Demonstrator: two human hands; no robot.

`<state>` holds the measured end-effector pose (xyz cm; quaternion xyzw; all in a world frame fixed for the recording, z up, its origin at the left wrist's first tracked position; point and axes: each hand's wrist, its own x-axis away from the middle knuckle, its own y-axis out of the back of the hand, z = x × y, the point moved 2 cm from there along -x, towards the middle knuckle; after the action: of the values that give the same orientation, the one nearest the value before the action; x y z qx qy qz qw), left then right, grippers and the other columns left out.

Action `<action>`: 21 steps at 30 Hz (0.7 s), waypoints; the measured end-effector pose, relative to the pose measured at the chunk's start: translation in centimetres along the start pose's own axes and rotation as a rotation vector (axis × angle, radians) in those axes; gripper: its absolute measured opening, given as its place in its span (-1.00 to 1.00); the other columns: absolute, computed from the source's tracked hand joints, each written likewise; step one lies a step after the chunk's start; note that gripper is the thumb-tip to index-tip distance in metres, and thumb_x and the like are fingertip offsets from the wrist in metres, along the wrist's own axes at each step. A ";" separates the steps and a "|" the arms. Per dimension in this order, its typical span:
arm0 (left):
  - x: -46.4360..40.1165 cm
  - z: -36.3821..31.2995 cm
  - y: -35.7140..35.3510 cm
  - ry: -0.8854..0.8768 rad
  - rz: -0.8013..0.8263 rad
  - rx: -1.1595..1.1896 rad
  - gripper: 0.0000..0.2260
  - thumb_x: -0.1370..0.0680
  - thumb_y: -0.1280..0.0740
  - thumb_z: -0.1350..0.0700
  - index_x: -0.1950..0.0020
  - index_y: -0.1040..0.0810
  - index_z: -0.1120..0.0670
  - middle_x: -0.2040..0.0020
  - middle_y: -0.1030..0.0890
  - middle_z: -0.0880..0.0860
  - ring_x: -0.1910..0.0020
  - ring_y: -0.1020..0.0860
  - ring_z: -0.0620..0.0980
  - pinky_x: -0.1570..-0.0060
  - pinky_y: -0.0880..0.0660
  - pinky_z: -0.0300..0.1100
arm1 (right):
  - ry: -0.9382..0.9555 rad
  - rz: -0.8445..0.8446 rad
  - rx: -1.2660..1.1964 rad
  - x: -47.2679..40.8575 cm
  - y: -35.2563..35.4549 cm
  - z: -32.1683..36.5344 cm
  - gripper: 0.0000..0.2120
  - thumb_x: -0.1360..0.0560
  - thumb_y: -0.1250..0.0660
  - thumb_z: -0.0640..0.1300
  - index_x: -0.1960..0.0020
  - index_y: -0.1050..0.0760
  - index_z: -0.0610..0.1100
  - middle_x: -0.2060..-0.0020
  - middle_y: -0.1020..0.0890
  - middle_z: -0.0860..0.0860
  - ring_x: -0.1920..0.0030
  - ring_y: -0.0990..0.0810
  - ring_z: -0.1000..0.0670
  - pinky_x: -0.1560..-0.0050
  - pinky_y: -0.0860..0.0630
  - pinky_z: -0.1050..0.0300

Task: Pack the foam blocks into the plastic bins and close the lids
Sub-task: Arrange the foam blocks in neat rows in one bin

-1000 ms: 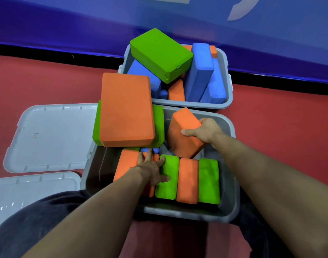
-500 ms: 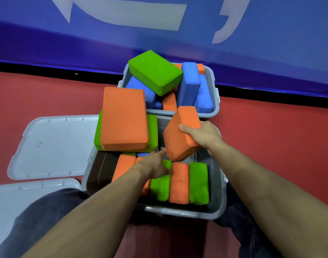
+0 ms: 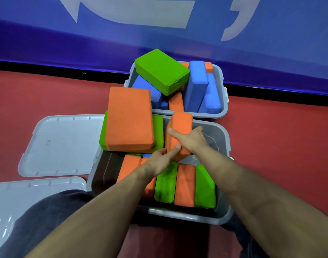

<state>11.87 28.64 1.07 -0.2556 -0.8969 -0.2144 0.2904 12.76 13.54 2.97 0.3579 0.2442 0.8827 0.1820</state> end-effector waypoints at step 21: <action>-3.3 3.3 -0.8 0.272 -0.194 0.363 -0.45 -0.39 -0.54 -0.25 -0.05 -0.65 0.22 0.05 -0.67 0.16 0.10 -0.66 0.12 0.01 -0.67 0.14 | -0.131 0.266 -0.341 -4.4 -2.8 -2.0 -0.72 -0.52 -0.48 0.04 -0.01 -0.52 -0.14 0.01 -0.70 -0.21 0.18 -0.69 -0.16 0.14 -0.68 -0.26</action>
<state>12.33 28.68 -3.66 -0.0807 -0.8938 -0.1092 0.4274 14.71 12.97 -2.24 0.4078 0.0299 0.9022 0.1371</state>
